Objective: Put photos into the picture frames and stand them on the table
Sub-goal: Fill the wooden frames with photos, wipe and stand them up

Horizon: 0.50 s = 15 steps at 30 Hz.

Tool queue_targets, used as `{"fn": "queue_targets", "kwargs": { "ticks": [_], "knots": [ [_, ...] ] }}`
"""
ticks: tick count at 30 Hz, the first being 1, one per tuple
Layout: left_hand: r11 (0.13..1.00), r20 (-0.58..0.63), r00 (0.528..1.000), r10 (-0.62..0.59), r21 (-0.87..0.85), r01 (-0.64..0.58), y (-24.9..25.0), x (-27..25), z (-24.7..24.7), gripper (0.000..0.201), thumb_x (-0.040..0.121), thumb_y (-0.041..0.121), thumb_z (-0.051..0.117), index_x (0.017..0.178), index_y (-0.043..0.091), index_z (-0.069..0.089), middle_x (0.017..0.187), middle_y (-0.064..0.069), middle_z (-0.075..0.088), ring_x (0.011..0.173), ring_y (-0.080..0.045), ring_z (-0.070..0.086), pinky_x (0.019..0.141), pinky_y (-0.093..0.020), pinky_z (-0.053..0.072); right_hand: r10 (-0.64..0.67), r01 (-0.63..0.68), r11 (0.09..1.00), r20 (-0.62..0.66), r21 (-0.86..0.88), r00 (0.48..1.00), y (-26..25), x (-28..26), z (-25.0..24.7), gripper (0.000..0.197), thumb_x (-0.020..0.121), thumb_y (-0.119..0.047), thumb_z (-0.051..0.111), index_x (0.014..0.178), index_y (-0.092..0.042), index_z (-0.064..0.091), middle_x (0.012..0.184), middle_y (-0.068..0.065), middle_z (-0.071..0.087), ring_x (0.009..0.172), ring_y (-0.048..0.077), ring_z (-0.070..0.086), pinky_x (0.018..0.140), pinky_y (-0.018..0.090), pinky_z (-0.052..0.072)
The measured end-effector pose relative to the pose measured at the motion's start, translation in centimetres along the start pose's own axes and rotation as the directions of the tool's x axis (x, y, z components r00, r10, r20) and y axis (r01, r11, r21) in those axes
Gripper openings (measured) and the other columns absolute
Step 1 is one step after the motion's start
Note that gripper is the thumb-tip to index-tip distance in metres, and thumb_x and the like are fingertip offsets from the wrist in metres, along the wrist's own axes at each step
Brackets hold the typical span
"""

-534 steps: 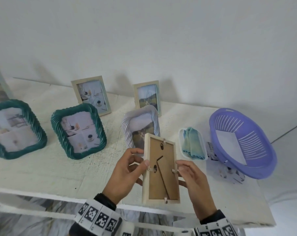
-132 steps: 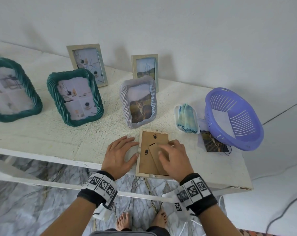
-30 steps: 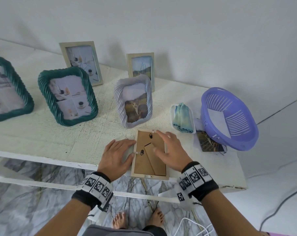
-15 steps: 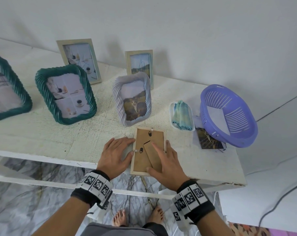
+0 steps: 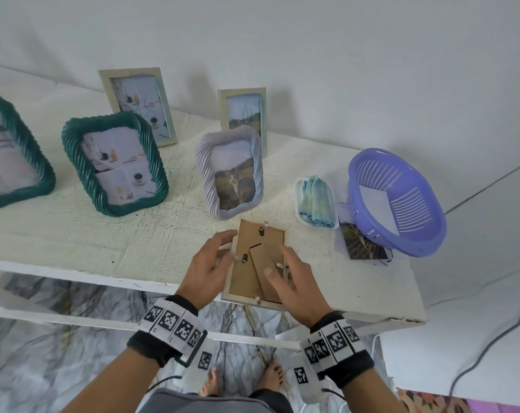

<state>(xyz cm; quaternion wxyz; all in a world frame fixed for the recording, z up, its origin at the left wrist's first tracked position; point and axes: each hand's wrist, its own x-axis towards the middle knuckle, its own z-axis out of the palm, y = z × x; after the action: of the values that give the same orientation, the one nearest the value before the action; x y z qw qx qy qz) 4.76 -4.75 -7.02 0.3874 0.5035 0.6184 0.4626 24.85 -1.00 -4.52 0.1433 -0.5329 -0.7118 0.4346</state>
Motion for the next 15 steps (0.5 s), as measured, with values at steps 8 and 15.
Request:
{"fn": "queue_targets", "kwargs": {
  "ticks": [8,15],
  "knots": [
    [0.866,0.055,0.996,-0.063,-0.493,0.082,7.9,0.0,2.1,0.03,0.107,0.016,0.035,0.125,0.007,0.057,0.109,-0.015,0.073,0.097,-0.025,0.072,0.085,-0.025,0.054,0.034,0.013,0.93,-0.121,0.367,0.992,-1.5,-1.7,-3.4,0.042,0.091,-0.055,0.045,0.131,-0.045,0.044,0.126,-0.025,0.053,0.119,-0.003,0.051,0.095,0.024,0.045],
    [0.993,0.164,0.984,-0.065,-0.089,0.08,4.7,1.3,5.5,0.018,0.102,0.024,0.049,0.112,0.03,0.064,0.113,0.007,0.068,0.106,-0.012,0.065,0.098,-0.038,0.05,0.217,-0.047,0.891,-0.332,0.452,0.918,0.8,-2.9,-7.2,0.023,0.097,-0.032,0.052,0.119,-0.034,0.057,0.095,0.01,0.072,0.087,0.024,0.07,0.083,0.054,0.055]
  ]
}}
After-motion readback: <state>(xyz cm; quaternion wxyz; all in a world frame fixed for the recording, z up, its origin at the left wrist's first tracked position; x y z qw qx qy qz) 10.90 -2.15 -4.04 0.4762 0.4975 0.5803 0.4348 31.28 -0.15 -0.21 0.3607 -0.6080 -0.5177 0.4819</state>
